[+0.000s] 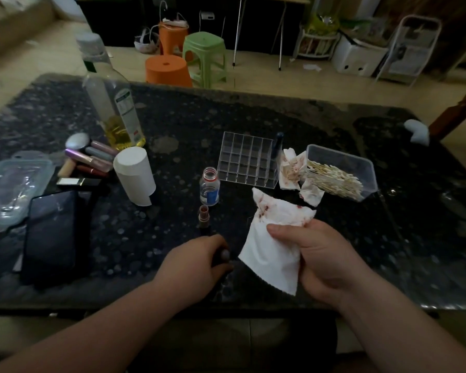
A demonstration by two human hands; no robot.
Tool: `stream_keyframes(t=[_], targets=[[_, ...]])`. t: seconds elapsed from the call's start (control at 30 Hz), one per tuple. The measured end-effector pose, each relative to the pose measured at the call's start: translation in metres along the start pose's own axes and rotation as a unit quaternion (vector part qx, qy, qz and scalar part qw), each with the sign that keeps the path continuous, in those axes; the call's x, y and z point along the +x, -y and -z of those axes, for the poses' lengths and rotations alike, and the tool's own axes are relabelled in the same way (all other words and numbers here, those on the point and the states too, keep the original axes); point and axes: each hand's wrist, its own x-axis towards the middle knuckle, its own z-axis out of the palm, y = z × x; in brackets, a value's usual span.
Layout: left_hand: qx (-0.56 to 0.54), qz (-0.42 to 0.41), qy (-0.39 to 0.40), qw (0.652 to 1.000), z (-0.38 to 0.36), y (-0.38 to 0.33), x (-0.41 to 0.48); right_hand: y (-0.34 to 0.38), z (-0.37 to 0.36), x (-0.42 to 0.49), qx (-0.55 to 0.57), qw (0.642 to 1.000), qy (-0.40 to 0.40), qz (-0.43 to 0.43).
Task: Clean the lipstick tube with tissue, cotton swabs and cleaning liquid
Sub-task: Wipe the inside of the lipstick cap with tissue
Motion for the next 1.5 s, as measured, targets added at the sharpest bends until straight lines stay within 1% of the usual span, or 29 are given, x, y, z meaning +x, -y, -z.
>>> stream_keyframes(t=[0.07,0.2,0.23,0.27,0.37,0.4,0.43,0.7,0.8,0.9,0.93,0.97,1.0,1.07,1.13,1.17,1.2,1.27,1.3,1.37,1.4,1.5], targets=[[-0.008,0.014,0.009,1.000,0.001,-0.001,0.001,-0.001,0.000,0.002,0.000,1.000,-0.002,0.003],[-0.065,0.070,0.097,0.991,0.025,0.001,0.001,0.000,0.003,0.007,0.021,0.999,-0.026,-0.009],[-0.077,0.091,0.100,0.988,0.034,0.004,0.000,0.000,0.004,0.009,0.026,0.999,-0.039,-0.013],[-0.092,0.112,0.079,0.986,0.041,0.008,0.000,0.000,0.005,0.011,0.033,0.998,-0.052,-0.013],[-0.136,0.172,-0.059,0.974,0.051,0.022,0.008,-0.001,0.004,0.014,0.045,0.996,-0.079,-0.002],[-0.133,0.177,-0.094,0.971,0.048,0.026,0.012,-0.002,0.004,0.015,0.046,0.995,-0.086,-0.002],[-0.126,0.174,-0.112,0.970,0.044,0.028,0.017,-0.002,0.004,0.016,0.046,0.995,-0.091,-0.004],[-0.072,0.133,-0.121,0.981,0.016,0.026,0.032,-0.005,0.006,0.016,0.054,0.995,-0.082,0.000],[-0.099,0.125,-0.136,0.978,0.024,0.022,0.028,-0.004,0.009,0.017,0.050,0.996,-0.079,0.008],[-0.173,0.129,-0.141,0.966,0.047,0.006,0.013,-0.001,0.011,0.016,0.040,0.994,-0.080,0.059],[-0.225,0.121,-0.132,0.958,0.056,-0.001,0.005,0.000,0.010,0.015,0.035,0.992,-0.083,0.089],[-0.298,0.109,-0.113,0.942,0.064,-0.010,-0.005,0.001,0.007,0.014,0.031,0.988,-0.085,0.122],[-0.381,0.095,-0.085,0.916,0.070,-0.020,-0.015,0.002,0.005,0.012,0.032,0.984,-0.085,0.152],[-0.527,0.087,-0.021,0.845,0.074,-0.032,-0.029,0.002,-0.002,0.005,0.049,0.979,-0.074,0.184],[-0.634,0.086,0.040,0.767,0.072,-0.038,-0.035,0.000,-0.010,-0.004,0.086,0.980,-0.037,0.176],[-0.660,0.075,0.059,0.745,0.071,-0.040,-0.037,-0.002,-0.013,-0.009,0.106,0.981,-0.012,0.160],[-0.673,0.061,0.069,0.734,0.070,-0.042,-0.037,-0.003,-0.016,-0.014,0.125,0.982,0.010,0.140],[-0.677,0.044,0.045,0.733,0.069,-0.047,-0.041,-0.005,-0.019,-0.024,0.152,0.982,0.040,0.109],[-0.670,0.045,0.021,0.741,0.070,-0.049,-0.043,-0.005,-0.018,-0.028,0.153,0.982,0.051,0.100],[-0.643,0.052,-0.015,0.764,0.075,-0.051,-0.051,-0.004,-0.015,-0.040,0.116,0.987,0.069,0.091],[-0.628,0.054,-0.020,0.776,0.078,-0.051,-0.056,-0.004,-0.012,-0.047,0.089,0.989,0.078,0.087],[-0.569,0.048,-0.002,0.821,0.085,-0.052,-0.072,-0.009,-0.004,-0.072,0.030,0.988,0.131,0.074]])
